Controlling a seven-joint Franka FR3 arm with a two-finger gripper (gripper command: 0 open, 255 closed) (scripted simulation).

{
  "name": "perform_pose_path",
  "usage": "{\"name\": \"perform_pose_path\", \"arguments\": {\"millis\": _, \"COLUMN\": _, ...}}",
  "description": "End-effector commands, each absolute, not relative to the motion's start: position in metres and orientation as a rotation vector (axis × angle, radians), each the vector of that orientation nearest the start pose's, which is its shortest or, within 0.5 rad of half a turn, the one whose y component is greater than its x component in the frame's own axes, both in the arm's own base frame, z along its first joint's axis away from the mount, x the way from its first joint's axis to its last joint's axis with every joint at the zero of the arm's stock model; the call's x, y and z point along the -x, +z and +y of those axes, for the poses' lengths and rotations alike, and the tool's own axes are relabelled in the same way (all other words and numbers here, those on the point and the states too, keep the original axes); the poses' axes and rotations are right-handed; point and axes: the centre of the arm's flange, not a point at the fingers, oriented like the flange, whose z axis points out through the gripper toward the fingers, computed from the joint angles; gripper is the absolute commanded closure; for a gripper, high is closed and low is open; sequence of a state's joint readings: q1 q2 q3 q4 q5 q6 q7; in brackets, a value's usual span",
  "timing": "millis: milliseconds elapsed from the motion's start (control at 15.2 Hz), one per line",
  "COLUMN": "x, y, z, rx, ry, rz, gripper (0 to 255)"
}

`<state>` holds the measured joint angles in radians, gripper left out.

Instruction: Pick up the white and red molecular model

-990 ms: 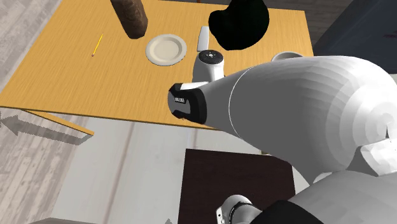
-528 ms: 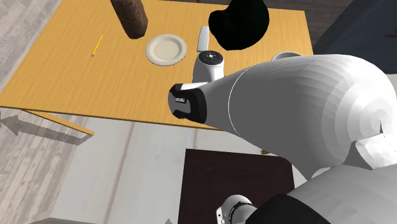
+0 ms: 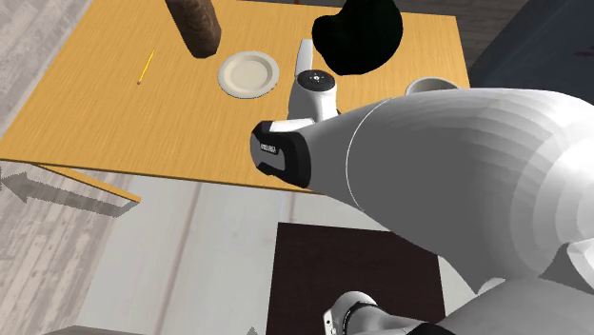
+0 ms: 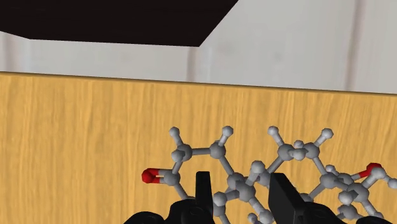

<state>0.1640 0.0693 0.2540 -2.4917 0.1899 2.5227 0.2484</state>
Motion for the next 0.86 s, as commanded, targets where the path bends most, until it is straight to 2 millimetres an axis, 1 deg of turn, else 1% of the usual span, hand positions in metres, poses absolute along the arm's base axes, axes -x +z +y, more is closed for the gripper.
{"name": "perform_pose_path", "arguments": {"millis": 0, "x": -0.427, "y": 0.267, "z": 0.190, "rx": 3.034, "ry": 0.116, "rz": -0.019, "gripper": 255}}
{"name": "perform_pose_path", "arguments": {"millis": 660, "x": -0.427, "y": 0.320, "z": 0.190, "rx": 3.034, "ry": 0.116, "rz": -0.019, "gripper": 255}}
{"name": "perform_pose_path", "arguments": {"millis": 792, "x": -0.427, "y": 0.321, "z": 0.190, "rx": 3.034, "ry": 0.116, "rz": -0.019, "gripper": 255}}
